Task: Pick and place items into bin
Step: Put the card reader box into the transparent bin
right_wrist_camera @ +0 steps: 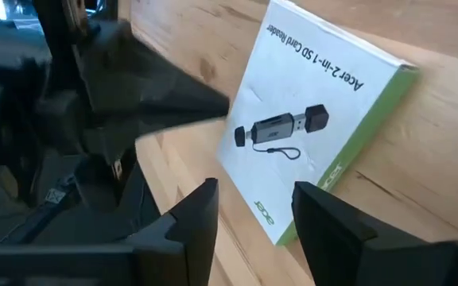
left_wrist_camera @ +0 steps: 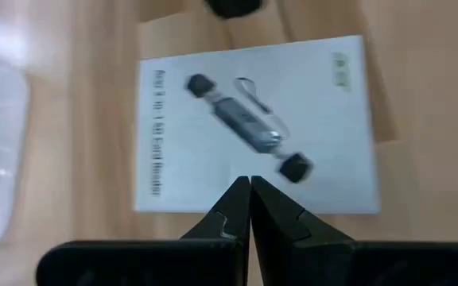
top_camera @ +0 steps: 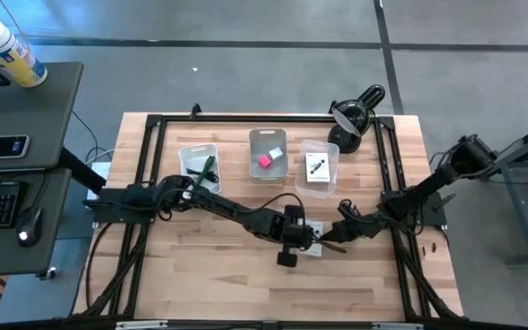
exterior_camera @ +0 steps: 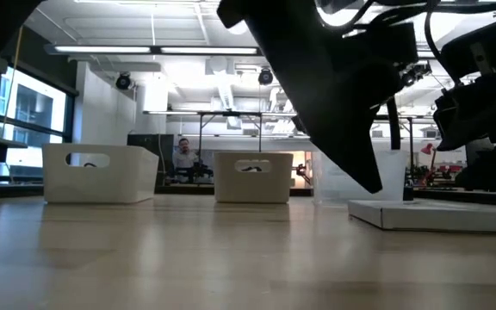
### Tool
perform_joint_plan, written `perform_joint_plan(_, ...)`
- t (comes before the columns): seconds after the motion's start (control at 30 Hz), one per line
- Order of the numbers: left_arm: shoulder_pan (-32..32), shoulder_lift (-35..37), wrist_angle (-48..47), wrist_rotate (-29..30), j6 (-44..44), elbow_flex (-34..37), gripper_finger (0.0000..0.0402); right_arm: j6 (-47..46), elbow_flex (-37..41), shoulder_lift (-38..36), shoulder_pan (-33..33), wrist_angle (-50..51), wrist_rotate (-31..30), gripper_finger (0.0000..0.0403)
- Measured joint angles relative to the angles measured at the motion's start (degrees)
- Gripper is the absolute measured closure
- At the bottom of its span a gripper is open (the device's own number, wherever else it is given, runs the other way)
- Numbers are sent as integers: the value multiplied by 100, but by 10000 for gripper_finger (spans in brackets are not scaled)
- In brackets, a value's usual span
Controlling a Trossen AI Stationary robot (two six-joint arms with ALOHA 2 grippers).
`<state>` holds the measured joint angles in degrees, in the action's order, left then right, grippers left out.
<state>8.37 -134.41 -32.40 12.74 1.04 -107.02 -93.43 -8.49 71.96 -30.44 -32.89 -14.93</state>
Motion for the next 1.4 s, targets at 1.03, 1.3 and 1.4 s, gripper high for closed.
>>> perform_joint_plan(1.03, 21, -111, 146, -71, -13, -127, 399, -263, -540, 85, 7, 1415, 441, 232)
perform_joint_plan(1.3, 127, -92, -255, -51, 6, -203, 399, -216, -540, 85, 7, 1401, 436, 235)
perform_joint_plan(1.4, 116, -92, -386, -26, 2, -203, 399, -176, -540, 85, 7, 1399, 425, 234)
